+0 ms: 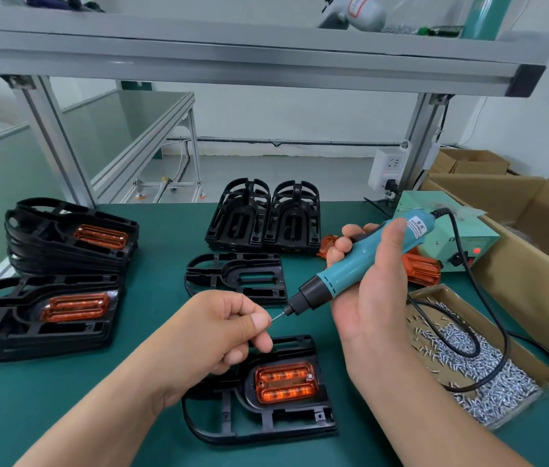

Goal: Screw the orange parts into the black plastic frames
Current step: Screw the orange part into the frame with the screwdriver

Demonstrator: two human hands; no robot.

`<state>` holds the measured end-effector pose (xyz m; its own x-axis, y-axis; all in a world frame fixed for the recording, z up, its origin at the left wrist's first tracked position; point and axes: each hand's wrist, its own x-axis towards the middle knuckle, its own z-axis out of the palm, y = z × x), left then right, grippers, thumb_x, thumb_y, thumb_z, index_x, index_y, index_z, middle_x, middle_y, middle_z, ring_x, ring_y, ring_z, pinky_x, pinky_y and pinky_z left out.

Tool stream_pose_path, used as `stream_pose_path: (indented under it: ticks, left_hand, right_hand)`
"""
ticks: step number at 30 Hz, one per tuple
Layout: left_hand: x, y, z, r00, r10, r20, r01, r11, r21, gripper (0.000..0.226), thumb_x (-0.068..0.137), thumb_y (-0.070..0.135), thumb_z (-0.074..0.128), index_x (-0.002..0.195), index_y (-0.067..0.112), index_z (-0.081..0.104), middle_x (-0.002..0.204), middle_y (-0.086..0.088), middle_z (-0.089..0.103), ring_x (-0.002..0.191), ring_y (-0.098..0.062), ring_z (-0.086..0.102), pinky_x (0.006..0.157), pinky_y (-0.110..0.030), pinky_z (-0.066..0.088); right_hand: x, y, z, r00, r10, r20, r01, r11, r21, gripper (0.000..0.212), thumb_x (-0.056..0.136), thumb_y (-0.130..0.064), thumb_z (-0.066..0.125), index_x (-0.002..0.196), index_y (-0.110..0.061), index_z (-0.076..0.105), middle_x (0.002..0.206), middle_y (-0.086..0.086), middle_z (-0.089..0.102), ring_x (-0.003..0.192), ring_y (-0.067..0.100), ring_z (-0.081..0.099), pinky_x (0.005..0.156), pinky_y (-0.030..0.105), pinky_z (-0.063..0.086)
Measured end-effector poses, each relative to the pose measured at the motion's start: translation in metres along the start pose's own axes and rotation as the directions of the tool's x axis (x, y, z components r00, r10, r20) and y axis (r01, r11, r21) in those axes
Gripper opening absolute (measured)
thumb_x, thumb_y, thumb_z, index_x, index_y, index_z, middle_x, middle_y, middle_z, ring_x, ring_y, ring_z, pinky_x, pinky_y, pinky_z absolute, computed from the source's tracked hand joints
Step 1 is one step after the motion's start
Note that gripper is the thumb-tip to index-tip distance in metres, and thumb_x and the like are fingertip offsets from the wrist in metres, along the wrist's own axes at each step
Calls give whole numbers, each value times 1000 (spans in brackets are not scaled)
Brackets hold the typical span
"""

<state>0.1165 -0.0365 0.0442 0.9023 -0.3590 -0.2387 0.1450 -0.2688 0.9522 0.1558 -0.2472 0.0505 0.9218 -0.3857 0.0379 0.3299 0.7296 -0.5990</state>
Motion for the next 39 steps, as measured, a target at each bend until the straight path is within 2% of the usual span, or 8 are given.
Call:
stream_pose_path:
  ticks: [3,6,8,13,17,24,31,39]
  left_hand:
    - [-2,1,0,1000,9,9,-9,1000,-3,24,103,31,65,87,17,76,62,-12,58,52,-13,35,47,-22,29]
    - [-2,2,1,1000,20,7,-20,1000,8,19,99,33,66,91,18,76,91,-34,67,58,-16,37,48,-24,29]
    - [-2,2,1,1000,23,5,-23,1000,8,18,98,33,66,91,20,76,96,-32,69,57,-15,38,48,-24,29]
    - [-1,1,3,1000,18,9,-18,1000,19,16,101,27,65,90,24,76,88,-18,76,54,-12,40,47,-22,31]
    - [-1,1,5,1000,28,-9,-27,999,36,16,102,28,64,91,23,75,92,-27,71,60,-19,37,50,-25,30]
    - [-2,1,4,1000,30,-7,-30,999,35,16,102,29,64,94,21,76,96,-35,66,59,-19,36,49,-24,30]
    - [-2,3,3,1000,23,-3,-23,999,-36,20,103,18,62,91,26,76,95,-13,78,54,-10,41,47,-21,30]
    - [-1,5,4,999,20,-25,-21,999,-30,21,104,16,61,92,24,76,94,-10,79,52,-9,42,45,-20,31]
  right_hand:
    - [-2,2,2,1000,6,11,-6,1000,-11,41,103,-53,61,112,-15,51,90,9,68,67,17,62,61,28,55]
    - [-3,3,2,1000,2,14,-2,1000,-23,42,101,-53,62,114,-14,50,91,10,67,68,17,62,61,28,55]
    - [-3,3,2,1000,-4,17,4,1000,-27,42,102,-52,61,114,-14,50,91,10,67,68,17,62,62,28,55]
    - [-4,5,2,1000,-4,21,5,999,-35,40,103,-52,61,112,-14,51,90,9,68,69,17,62,62,28,55]
    - [-4,6,2,999,-12,41,13,999,-38,38,104,-51,61,112,-14,51,92,9,68,70,18,62,63,28,55]
    - [-4,7,0,999,-17,29,18,999,-28,38,104,-51,62,111,-15,52,91,10,68,69,18,62,62,28,55]
    - [-3,4,-1,999,-30,18,31,999,-20,38,104,-51,62,111,-15,52,91,10,68,69,18,63,63,28,56]
    - [-3,5,1,999,-34,32,35,999,-41,40,103,-51,63,111,-14,51,91,10,68,69,19,62,64,29,56]
